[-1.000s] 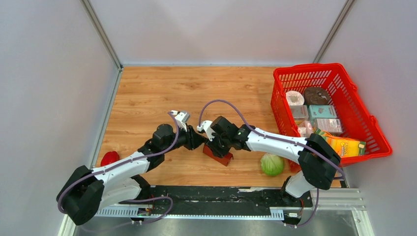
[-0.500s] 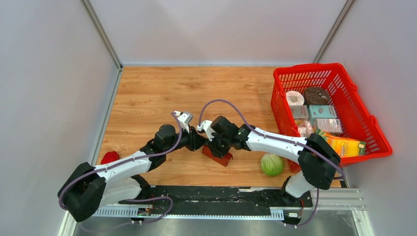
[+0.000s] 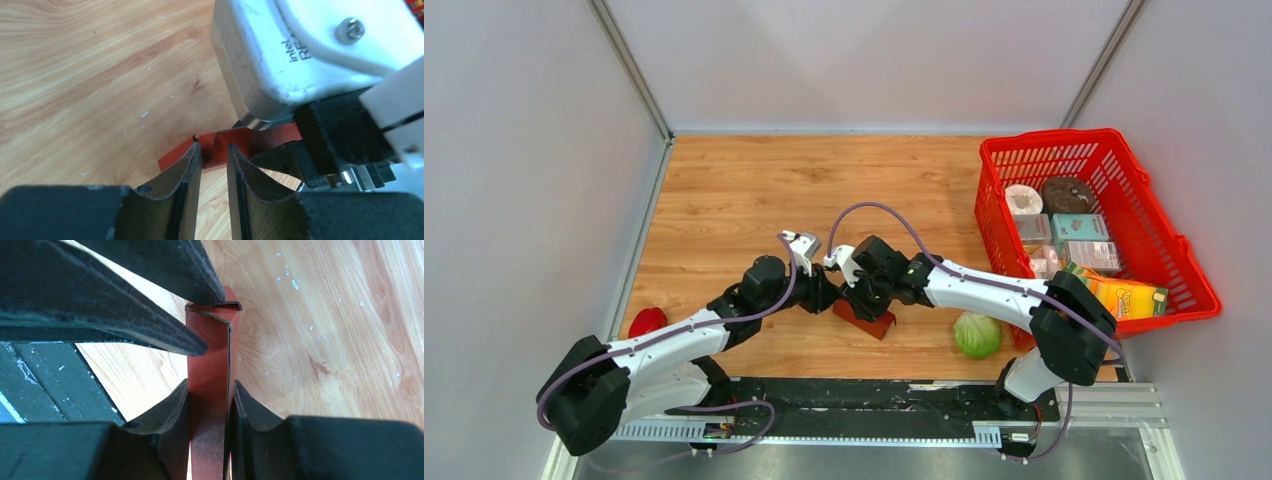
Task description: Fold the paper box
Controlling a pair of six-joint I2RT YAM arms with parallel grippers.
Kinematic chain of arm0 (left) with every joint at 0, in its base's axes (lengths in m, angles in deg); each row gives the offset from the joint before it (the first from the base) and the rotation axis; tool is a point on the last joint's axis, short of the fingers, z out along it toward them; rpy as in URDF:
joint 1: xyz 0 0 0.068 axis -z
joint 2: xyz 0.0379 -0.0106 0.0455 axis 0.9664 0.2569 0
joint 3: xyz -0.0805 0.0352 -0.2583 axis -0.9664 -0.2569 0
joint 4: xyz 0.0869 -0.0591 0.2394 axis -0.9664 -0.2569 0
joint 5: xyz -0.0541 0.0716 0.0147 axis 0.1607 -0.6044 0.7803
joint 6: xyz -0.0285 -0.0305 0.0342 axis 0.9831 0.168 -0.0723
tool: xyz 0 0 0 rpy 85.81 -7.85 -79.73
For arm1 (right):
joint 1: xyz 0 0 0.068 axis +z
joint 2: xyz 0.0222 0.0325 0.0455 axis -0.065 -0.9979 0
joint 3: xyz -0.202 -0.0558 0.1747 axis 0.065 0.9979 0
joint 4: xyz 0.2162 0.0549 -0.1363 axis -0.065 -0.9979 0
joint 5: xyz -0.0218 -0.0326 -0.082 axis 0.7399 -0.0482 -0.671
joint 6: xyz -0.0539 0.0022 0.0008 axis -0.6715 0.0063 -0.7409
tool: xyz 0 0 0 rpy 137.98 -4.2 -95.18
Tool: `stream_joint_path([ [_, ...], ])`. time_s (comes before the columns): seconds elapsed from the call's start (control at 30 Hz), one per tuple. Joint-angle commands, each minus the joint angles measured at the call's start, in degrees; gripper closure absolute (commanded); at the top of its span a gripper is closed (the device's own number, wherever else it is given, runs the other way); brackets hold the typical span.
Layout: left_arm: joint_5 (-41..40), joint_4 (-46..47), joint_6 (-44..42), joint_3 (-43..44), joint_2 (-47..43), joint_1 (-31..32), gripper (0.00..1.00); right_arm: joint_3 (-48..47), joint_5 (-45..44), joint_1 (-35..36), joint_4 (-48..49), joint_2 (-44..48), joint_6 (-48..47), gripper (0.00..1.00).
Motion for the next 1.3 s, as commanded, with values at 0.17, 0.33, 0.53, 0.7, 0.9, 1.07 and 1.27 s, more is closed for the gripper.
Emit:
stream_joint_path([
  [0.17, -1.4, -0.2, -1.6, 1.7, -0.7, 0.8, 0.68, -1.3, 1.6, 0.1, 3.1, 0.3, -0.2, 0.81],
  [0.33, -2.4, -0.2, -1.5, 3.1, -1.1, 0.8, 0.61, -1.4, 1.6, 0.1, 2.9, 0.1, -0.1, 0.81],
  [0.53, -3.2, 0.4, -1.4, 3.0, -0.9, 0.8, 0.66, -1.3, 1.9, 0.1, 3.0, -0.1, -0.1, 0.81],
  [0.7, -3.0, 0.6, -1.4, 2.9, -0.7, 0.8, 0.73, -1.3, 1.8, 0.1, 2.8, -0.1, -0.1, 0.81],
  [0.9, -3.3, -0.5, -1.8, 2.9, -0.1, 1.4, 0.79, -1.4, 1.9, 0.1, 2.8, 0.3, -0.1, 0.82],
  [1.07, -7.5, -4.3, -2.8, 3.8, 0.6, 3.0, 0.83, -1.6, 1.6, 0.1, 2.7, 0.4, -0.1, 0.82],
  [1.27, -11.7, -6.4, -2.9, 4.0, 0.4, 3.9, 0.9, -2.1, 0.9, 0.1, 2.5, -0.3, -0.1, 0.82],
])
